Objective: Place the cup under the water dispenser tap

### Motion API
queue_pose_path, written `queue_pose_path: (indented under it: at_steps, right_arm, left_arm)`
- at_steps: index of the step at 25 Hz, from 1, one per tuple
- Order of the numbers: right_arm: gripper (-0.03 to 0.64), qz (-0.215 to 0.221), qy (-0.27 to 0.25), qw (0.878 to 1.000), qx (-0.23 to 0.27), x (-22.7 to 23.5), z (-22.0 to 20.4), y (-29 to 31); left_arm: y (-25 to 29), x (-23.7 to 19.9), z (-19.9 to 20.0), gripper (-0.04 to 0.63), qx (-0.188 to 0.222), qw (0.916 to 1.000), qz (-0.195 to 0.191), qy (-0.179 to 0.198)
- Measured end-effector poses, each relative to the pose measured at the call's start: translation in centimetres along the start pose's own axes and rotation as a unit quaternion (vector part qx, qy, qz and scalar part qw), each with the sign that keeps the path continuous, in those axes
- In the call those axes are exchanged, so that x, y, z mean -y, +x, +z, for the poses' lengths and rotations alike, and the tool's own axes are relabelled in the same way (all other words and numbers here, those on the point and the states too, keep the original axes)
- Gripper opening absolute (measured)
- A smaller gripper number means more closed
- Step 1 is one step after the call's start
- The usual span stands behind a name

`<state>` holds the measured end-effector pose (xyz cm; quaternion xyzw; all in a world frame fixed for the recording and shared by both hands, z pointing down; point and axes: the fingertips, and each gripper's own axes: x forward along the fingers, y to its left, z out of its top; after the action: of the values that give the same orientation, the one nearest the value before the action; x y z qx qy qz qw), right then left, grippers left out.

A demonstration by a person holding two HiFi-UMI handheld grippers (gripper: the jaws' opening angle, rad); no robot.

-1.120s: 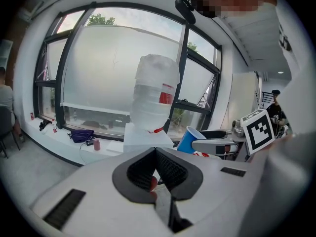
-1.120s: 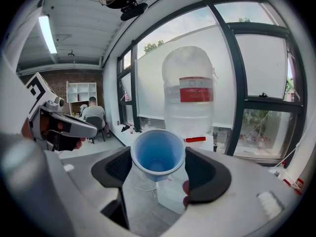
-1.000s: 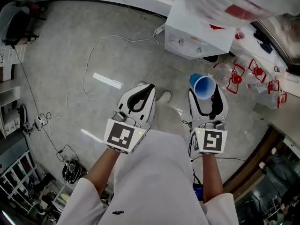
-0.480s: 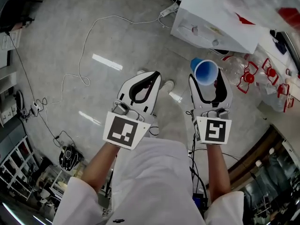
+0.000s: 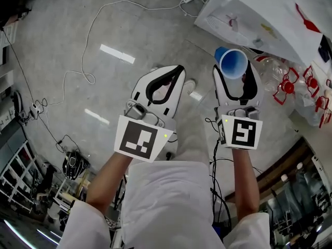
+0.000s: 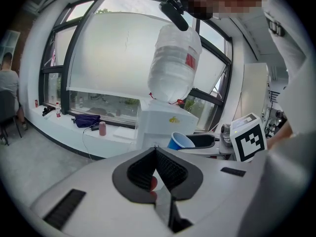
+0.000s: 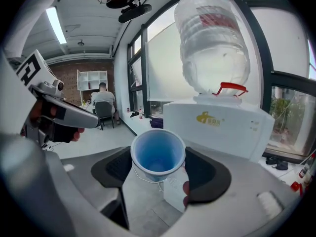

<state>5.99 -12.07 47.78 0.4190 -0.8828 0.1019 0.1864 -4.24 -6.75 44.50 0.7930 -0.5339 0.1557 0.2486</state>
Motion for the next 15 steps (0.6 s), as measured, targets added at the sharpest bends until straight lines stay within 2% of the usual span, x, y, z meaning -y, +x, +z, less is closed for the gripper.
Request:
queue_pose_path:
  at_steps: [6, 15]
  right_arm:
    - [0.348, -0.004, -0.008, 1.0, -0.009, 0.5, -2.8, 2.7]
    - [0.348, -0.018, -0.003, 1.0, -0.011, 1.4, -7.0, 6.6]
  left_arm:
    - [2.0, -1.5, -3.0, 0.008, -0.018, 0.9997, 0.003, -0.015]
    - [5.7, -3.0, -5.7, 0.008, -0.007, 0.9998, -0.003, -0.019]
